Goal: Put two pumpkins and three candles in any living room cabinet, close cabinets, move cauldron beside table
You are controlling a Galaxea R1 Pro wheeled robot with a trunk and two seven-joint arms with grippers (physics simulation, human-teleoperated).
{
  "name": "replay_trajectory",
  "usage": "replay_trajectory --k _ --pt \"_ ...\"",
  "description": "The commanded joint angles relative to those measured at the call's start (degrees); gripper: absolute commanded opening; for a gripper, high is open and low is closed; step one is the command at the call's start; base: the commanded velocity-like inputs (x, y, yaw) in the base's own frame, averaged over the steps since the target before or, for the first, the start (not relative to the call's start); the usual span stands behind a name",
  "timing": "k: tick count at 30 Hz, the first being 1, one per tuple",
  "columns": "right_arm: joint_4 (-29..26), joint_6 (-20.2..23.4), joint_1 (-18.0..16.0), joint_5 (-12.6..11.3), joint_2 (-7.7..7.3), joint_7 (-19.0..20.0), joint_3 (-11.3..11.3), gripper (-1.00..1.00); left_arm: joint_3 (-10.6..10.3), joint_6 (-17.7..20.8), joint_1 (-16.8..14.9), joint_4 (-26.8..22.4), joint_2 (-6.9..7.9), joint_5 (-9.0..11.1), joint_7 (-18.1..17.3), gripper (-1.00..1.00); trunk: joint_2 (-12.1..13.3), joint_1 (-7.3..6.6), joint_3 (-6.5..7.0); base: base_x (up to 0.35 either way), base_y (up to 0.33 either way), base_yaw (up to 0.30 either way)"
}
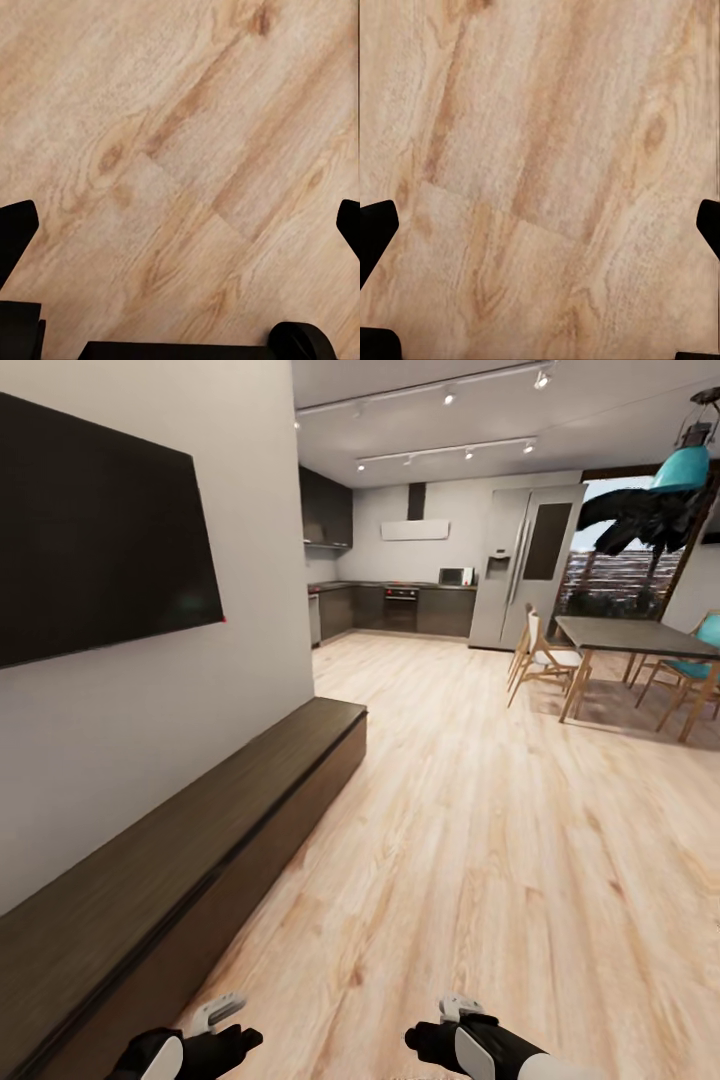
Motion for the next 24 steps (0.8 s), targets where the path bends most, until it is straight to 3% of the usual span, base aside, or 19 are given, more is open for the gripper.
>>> replay_trajectory --k 1,24 --pt "0.01 0.19 -0.05 -0.2 0.0 0.05 0.27 1.0 -0.18 0.13 -0.01 -0.09 0.07 0.5 0.37 1.0 -0.03 -0.01 -0.08 0.0 0.0 -0.269" --pt "-0.01 0.19 -0.05 -0.2 0.0 0.05 0.24 1.0 -0.18 0.13 -0.01 -0.09 0.07 0.49 0.37 1.0 -0.03 -0.01 -0.64 0.001 0.0 -0.267"
